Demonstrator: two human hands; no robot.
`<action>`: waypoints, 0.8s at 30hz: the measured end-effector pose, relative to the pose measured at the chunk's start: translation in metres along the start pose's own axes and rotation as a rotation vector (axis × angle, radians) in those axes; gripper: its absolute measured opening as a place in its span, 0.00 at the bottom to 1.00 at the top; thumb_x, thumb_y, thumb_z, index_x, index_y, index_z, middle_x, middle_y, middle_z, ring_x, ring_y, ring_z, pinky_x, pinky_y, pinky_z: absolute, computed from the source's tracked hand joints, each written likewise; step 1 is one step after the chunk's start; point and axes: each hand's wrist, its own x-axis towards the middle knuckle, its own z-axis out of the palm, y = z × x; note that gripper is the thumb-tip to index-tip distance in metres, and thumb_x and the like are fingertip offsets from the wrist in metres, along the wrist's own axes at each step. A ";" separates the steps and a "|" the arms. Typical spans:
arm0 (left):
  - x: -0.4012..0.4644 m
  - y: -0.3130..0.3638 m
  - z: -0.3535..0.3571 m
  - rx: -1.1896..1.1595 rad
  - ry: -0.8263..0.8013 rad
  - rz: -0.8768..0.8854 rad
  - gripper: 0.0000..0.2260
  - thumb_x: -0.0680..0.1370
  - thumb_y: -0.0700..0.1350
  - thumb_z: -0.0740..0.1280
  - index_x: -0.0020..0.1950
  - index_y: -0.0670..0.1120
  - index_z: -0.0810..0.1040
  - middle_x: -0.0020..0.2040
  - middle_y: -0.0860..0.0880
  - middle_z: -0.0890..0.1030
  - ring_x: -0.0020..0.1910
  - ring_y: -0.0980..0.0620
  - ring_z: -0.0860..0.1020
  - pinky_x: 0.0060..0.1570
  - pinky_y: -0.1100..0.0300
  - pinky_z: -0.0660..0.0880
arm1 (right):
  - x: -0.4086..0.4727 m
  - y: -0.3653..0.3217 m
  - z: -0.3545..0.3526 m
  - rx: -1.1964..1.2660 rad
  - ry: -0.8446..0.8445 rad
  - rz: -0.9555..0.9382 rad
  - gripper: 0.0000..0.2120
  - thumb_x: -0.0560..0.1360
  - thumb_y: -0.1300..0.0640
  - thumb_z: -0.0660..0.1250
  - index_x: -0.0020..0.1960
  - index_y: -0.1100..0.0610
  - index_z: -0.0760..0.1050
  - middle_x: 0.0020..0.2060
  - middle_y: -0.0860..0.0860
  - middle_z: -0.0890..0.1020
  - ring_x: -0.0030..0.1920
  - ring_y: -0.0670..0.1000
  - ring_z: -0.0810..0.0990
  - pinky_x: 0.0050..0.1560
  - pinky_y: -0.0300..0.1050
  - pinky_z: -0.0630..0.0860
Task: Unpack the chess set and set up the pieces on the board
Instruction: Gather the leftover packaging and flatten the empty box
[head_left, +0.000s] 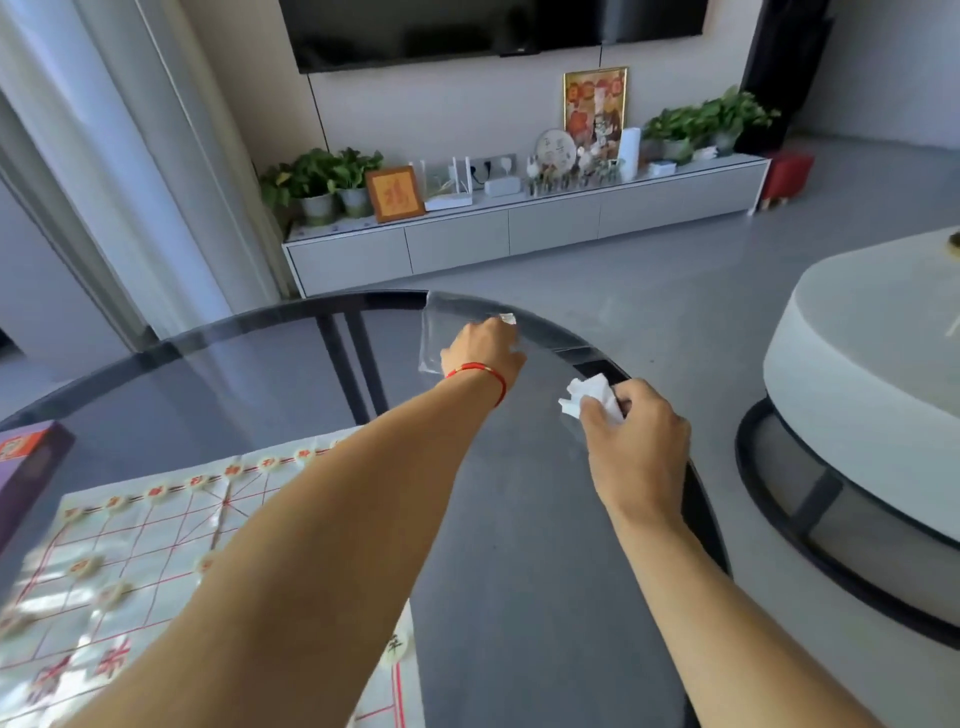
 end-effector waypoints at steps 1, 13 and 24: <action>0.004 -0.002 0.003 -0.022 0.022 -0.058 0.11 0.75 0.44 0.68 0.56 0.51 0.82 0.53 0.45 0.83 0.52 0.40 0.80 0.59 0.44 0.75 | 0.001 0.000 0.001 0.001 0.002 0.001 0.09 0.76 0.56 0.68 0.40 0.59 0.73 0.32 0.53 0.78 0.35 0.61 0.74 0.39 0.55 0.75; -0.038 0.000 -0.041 -0.471 0.050 -0.266 0.09 0.72 0.44 0.71 0.46 0.39 0.85 0.44 0.43 0.85 0.36 0.49 0.77 0.45 0.55 0.82 | -0.017 -0.006 -0.029 0.333 0.270 0.172 0.10 0.79 0.53 0.67 0.44 0.58 0.76 0.36 0.52 0.79 0.37 0.55 0.75 0.38 0.45 0.68; -0.104 0.035 -0.093 -0.744 0.110 -0.158 0.06 0.73 0.48 0.72 0.40 0.47 0.86 0.31 0.51 0.79 0.32 0.51 0.75 0.36 0.62 0.74 | -0.044 -0.056 -0.059 0.269 0.106 -0.209 0.06 0.72 0.65 0.72 0.36 0.62 0.79 0.28 0.43 0.80 0.34 0.48 0.72 0.34 0.34 0.67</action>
